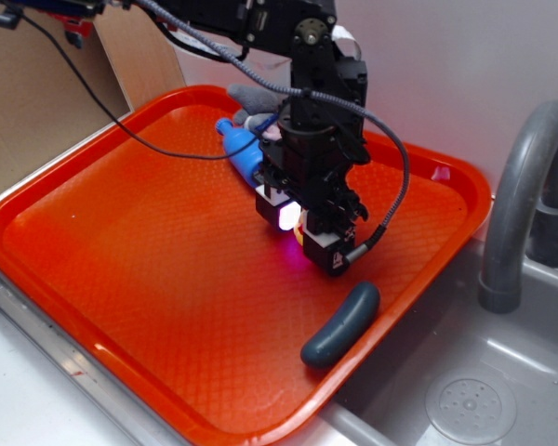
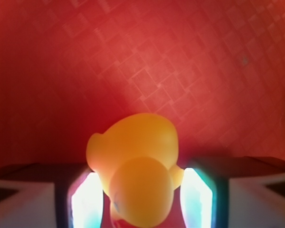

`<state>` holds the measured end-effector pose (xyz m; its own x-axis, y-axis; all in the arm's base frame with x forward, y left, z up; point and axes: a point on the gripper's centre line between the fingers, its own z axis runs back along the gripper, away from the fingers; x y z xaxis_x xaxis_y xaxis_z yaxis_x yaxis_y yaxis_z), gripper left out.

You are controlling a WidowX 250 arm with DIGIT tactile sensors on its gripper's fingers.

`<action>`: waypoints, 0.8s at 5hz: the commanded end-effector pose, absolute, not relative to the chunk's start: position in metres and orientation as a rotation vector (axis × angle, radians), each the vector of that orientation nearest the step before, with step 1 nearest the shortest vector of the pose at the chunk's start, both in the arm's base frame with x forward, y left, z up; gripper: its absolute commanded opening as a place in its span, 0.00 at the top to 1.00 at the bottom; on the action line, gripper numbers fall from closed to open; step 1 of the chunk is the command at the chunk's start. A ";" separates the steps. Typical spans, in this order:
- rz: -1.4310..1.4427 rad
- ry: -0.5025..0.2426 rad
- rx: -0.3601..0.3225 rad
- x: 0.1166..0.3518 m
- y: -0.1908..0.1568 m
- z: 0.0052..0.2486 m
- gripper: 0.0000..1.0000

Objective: Grab the yellow duck.

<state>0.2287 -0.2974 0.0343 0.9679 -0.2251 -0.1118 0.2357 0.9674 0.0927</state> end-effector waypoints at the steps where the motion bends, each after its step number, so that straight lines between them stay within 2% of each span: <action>1: -0.157 0.003 0.006 0.216 -0.270 0.074 1.00; 2: -0.097 -0.093 -0.123 0.207 -0.219 0.120 1.00; 3: -0.029 -0.194 -0.153 0.192 -0.181 0.156 1.00; 4: 0.046 -0.240 -0.117 0.177 -0.150 0.174 1.00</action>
<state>0.1843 -0.1493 0.1728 0.9771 0.0399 0.2092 -0.0205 0.9953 -0.0945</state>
